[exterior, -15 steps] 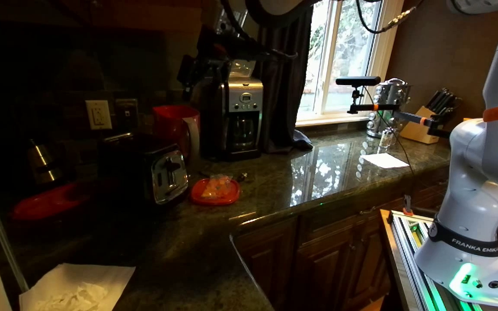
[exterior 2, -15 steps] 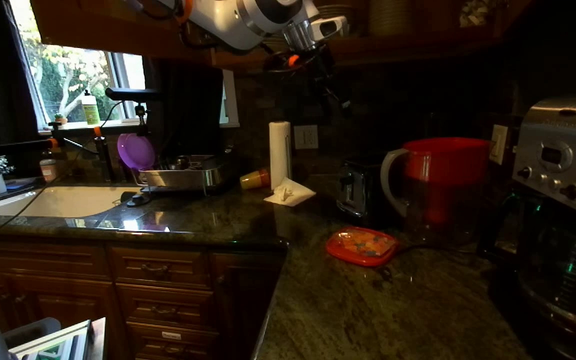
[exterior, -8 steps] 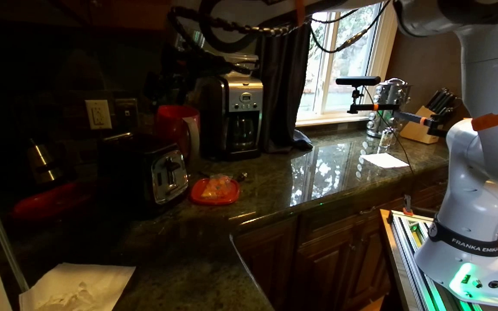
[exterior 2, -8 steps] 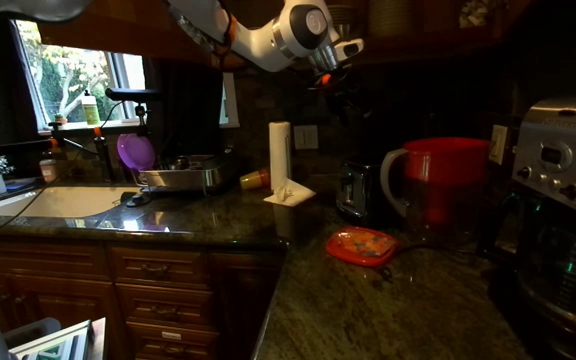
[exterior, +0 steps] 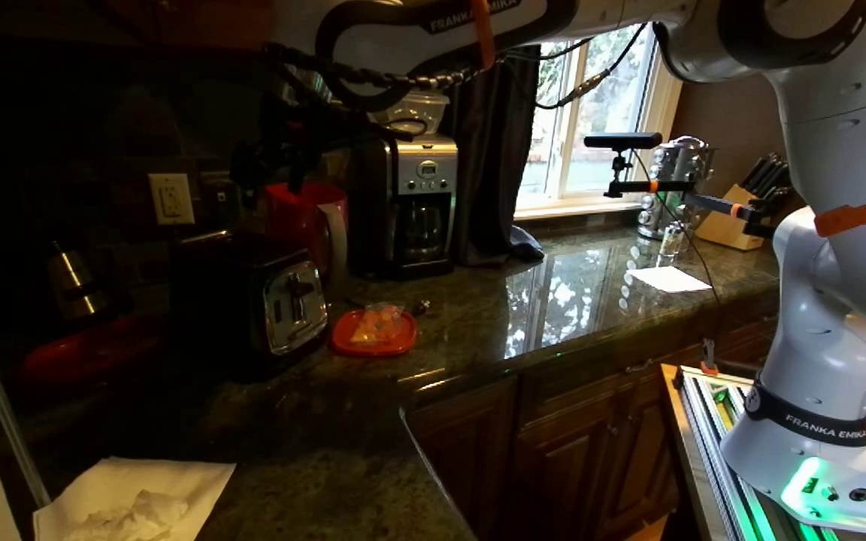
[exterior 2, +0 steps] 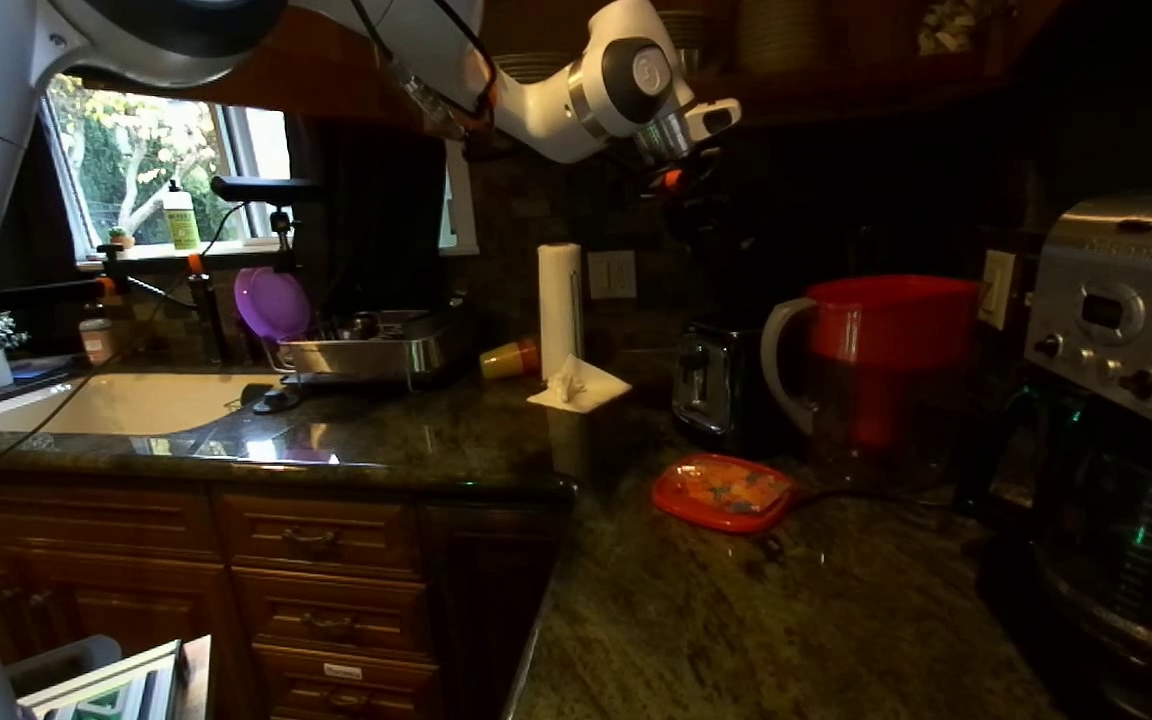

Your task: Move the toaster to the left of the counter

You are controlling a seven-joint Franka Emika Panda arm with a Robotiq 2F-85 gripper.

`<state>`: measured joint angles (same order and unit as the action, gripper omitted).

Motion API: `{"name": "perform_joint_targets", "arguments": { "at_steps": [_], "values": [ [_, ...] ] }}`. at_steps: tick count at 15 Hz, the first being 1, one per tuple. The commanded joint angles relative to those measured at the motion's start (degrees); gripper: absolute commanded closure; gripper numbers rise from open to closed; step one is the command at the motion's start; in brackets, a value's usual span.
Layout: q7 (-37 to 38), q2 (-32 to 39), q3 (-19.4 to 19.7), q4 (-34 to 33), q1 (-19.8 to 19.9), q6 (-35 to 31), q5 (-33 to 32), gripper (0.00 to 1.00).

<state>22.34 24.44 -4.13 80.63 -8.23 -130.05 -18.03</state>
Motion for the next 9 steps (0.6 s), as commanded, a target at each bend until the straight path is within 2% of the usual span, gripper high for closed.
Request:
{"name": "perform_joint_targets", "arguments": {
  "at_steps": [1,3,4,5,6,8,9],
  "values": [
    [-1.9,3.9,1.5,-3.1,-0.8,-4.1,3.1,0.01],
    [-3.0,6.4,1.6,-5.3,-0.5,-7.2,4.5,0.03],
    [-3.3,7.6,2.0,-6.6,-0.6,-7.4,4.9,0.13],
    [-3.7,8.7,2.4,-7.5,-0.6,-7.8,5.5,0.18],
    [-3.6,9.6,2.8,-8.2,-0.6,-7.7,6.1,0.18],
    [-4.5,11.8,2.8,-10.0,-0.2,-6.8,8.1,0.29],
    [-5.1,12.8,2.6,-10.8,-0.1,-6.7,9.2,0.30]
  ]
}}
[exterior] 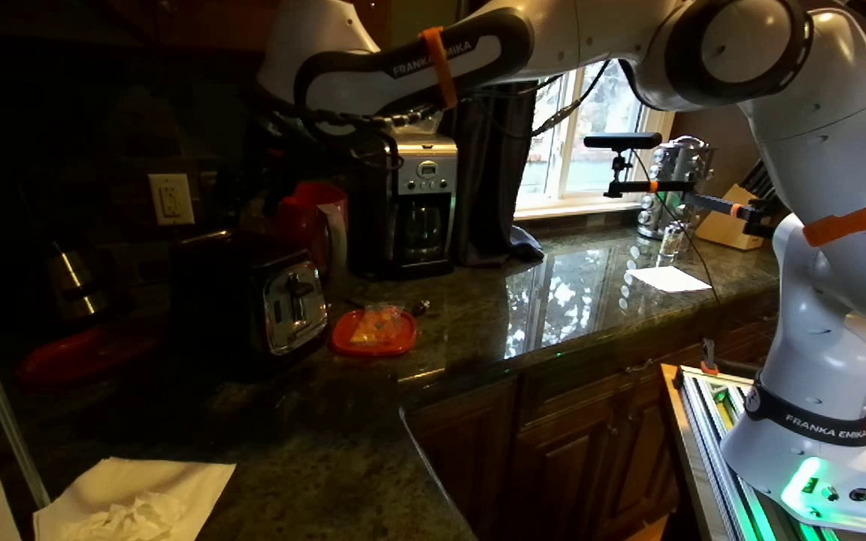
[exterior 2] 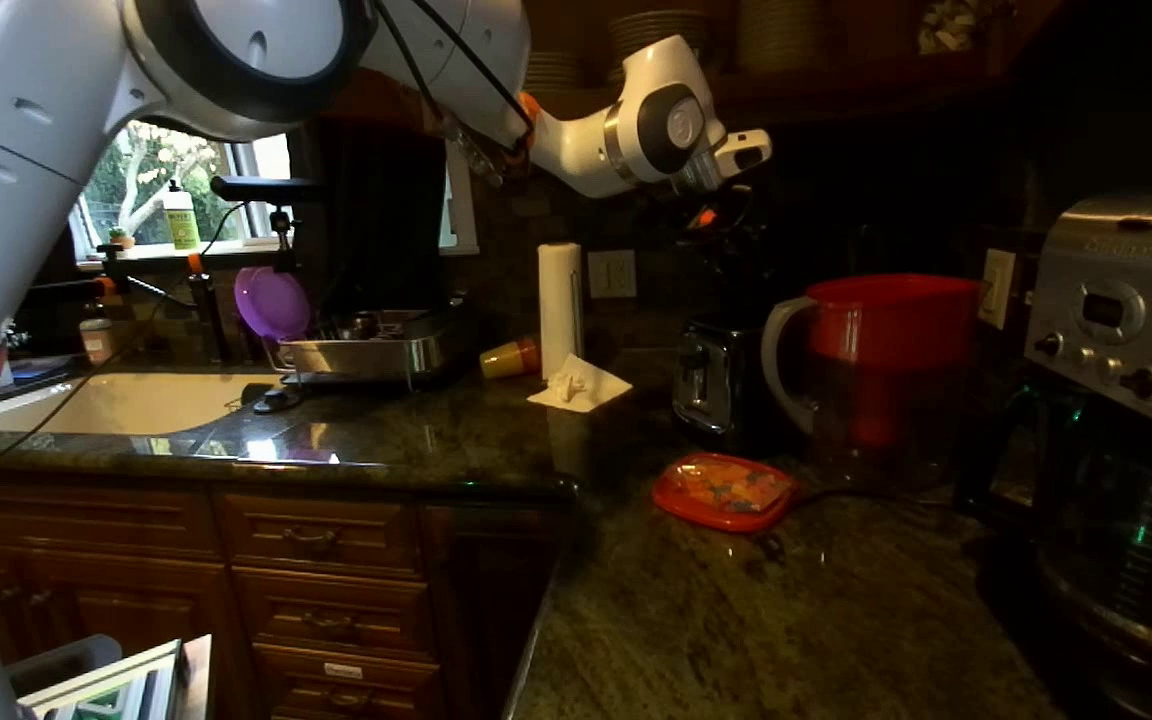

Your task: Move the toaster to the left of the counter

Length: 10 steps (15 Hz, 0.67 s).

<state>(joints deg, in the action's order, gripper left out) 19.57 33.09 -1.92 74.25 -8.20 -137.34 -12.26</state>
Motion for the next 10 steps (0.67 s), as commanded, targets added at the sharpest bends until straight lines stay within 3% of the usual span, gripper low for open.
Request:
{"name": "perform_joint_targets", "arguments": {
  "at_steps": [1,2,3,6,9,10],
  "values": [
    [-3.0,5.0,0.3,-5.5,-0.3,1.2,4.1,0.33],
    [-3.5,5.9,0.2,-6.4,-0.5,1.7,4.7,0.38],
    [-3.9,6.8,0.2,-7.1,-0.5,2.1,5.3,0.32],
    [-4.6,8.4,0.4,-8.7,-0.7,3.0,6.3,0.30],
    [-4.3,9.2,0.7,-9.9,-0.8,3.8,6.8,0.35],
    [-4.2,9.3,0.7,-10.1,-0.7,4.0,7.0,0.42]
  ]
}}
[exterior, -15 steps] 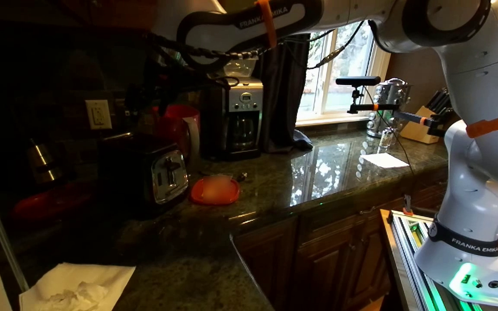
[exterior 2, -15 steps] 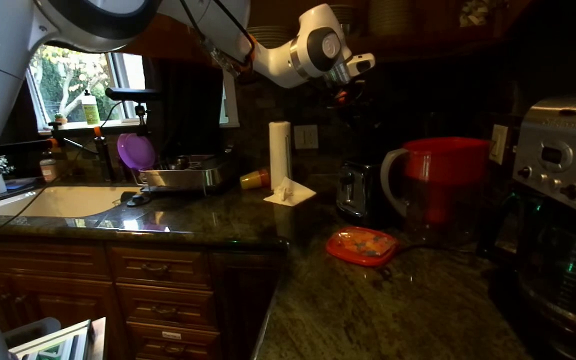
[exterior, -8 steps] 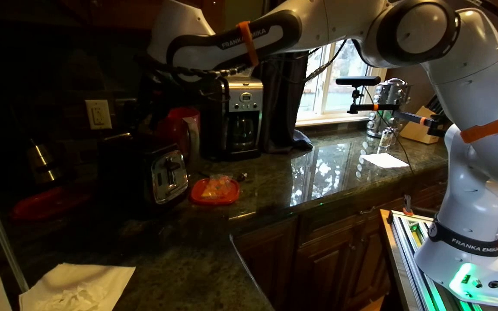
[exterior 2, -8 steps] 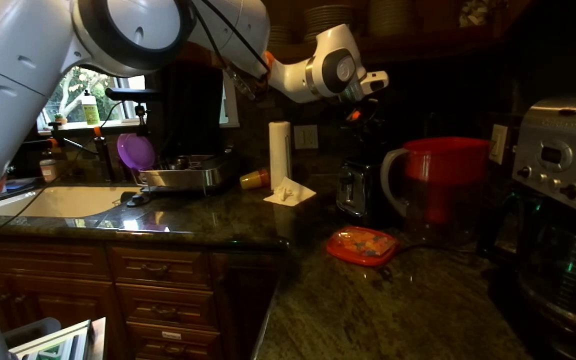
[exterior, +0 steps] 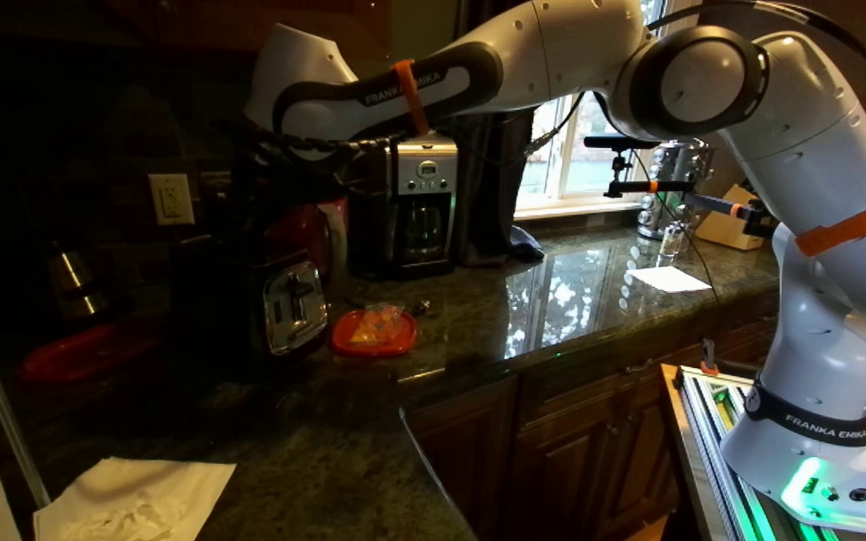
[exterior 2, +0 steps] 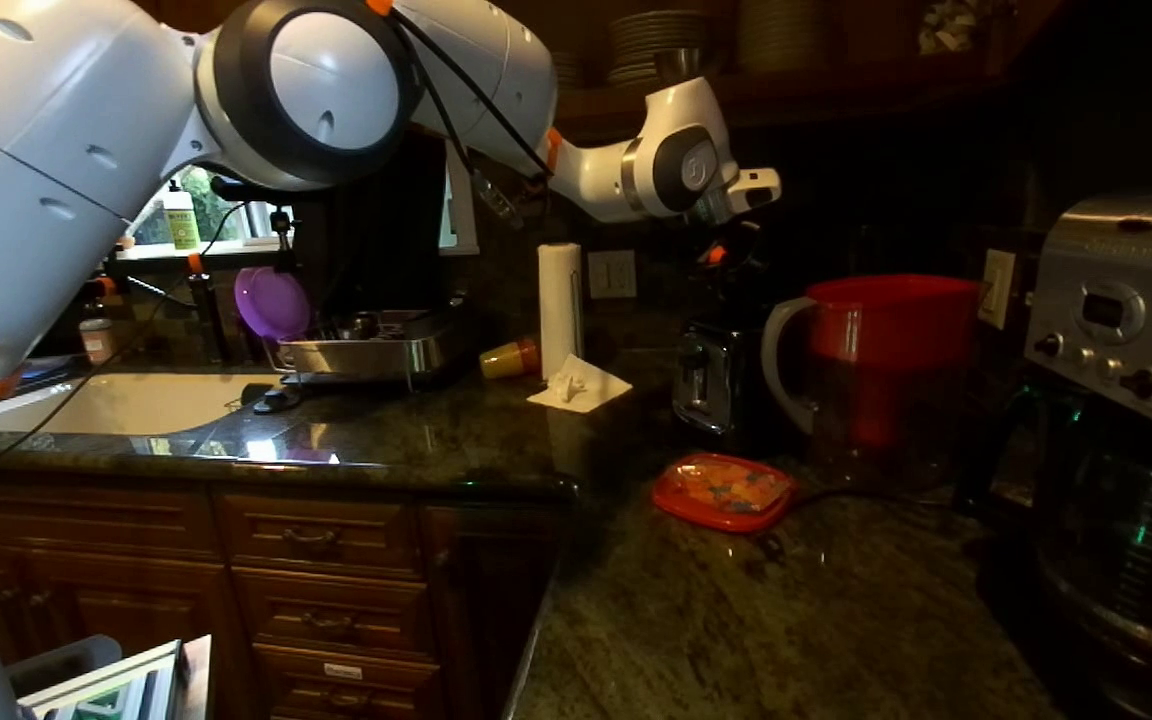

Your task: Move the toaster to the left of the counter

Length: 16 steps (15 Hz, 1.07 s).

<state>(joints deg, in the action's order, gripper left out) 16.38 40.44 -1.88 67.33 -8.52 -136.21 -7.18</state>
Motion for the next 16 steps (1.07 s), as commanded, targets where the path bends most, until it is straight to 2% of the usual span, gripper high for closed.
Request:
{"name": "perform_joint_targets", "arguments": {
  "at_steps": [1,3,10,16],
  "values": [
    [-0.6,1.8,0.9,-3.2,-0.4,3.2,2.0,0.45],
    [-0.2,1.7,1.1,-3.5,-0.3,3.7,2.3,0.50],
    [0.0,1.6,1.8,-3.0,0.3,4.7,3.2,0.42],
    [-1.1,2.8,1.0,-4.3,0.1,6.6,4.3,0.59]
  ]
}}
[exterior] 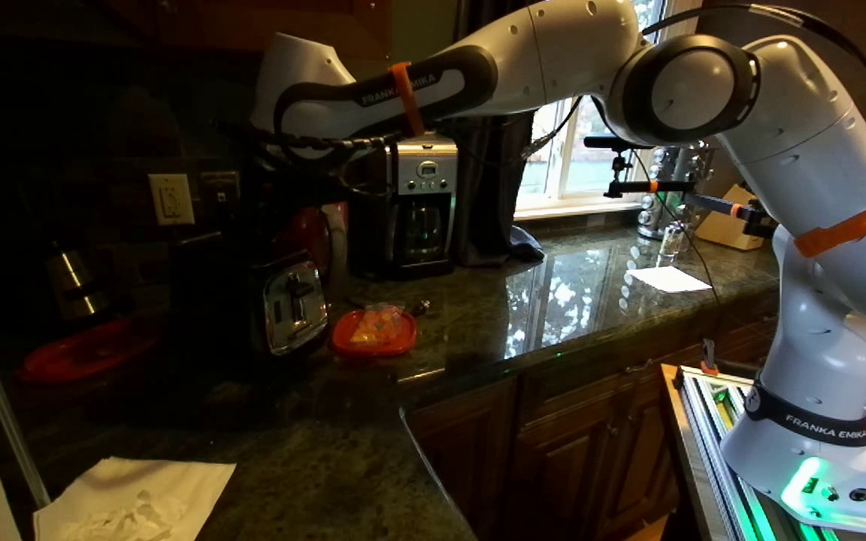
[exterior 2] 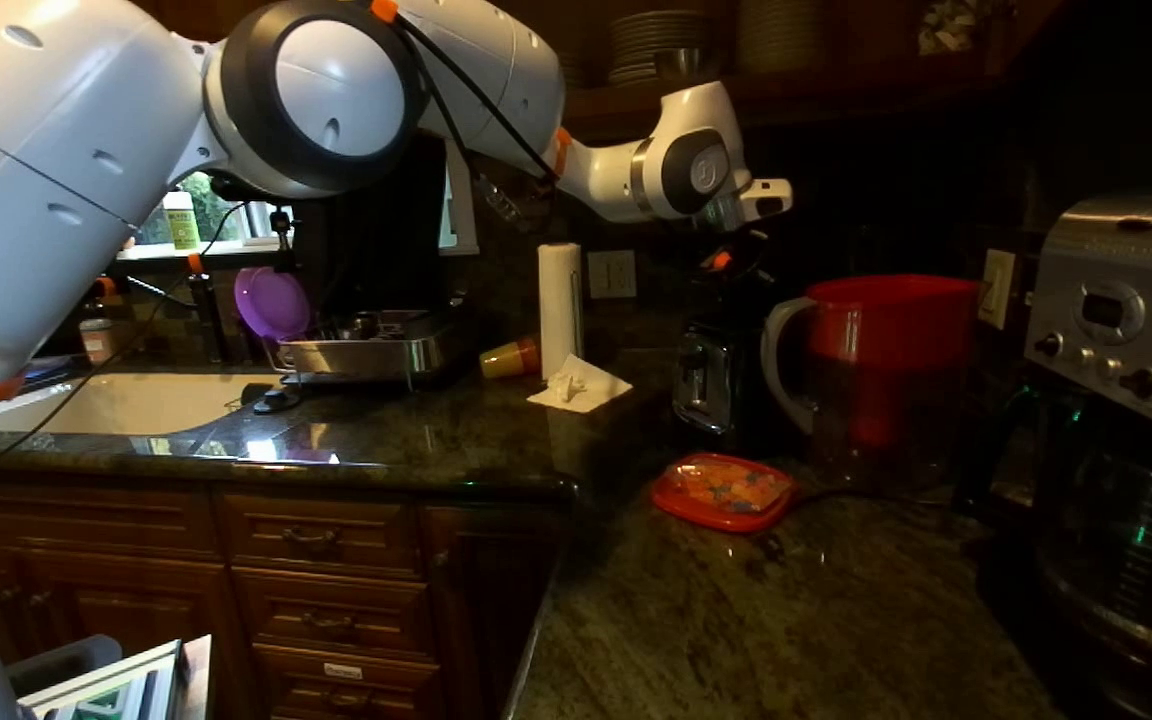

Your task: Move the toaster to the left of the counter

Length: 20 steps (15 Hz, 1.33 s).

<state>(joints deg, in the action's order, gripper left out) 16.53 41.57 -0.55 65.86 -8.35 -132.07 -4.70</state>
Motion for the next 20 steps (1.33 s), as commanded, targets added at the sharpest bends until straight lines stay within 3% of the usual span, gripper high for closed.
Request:
{"name": "perform_joint_targets", "arguments": {
  "at_steps": [1,2,3,6,8,13,20],
  "values": [
    [-1.5,1.8,-0.4,-2.9,-0.1,2.6,1.8,0.57],
    [-1.6,2.0,-0.5,-3.1,-0.2,2.7,1.8,0.82],
    [-1.5,2.1,-0.3,-3.2,-0.3,3.0,1.6,0.82],
    [-1.1,2.1,0.2,-3.7,-0.5,3.3,1.1,1.00],
    [-0.9,2.1,0.4,-4.0,-0.6,3.1,0.8,0.96],
    [-4.3,-0.6,-1.1,-2.2,-0.5,-0.8,1.2,0.96],
    [-14.7,-2.0,-5.0,-3.1,-2.4,-4.2,1.0,0.96]
  ]
}}
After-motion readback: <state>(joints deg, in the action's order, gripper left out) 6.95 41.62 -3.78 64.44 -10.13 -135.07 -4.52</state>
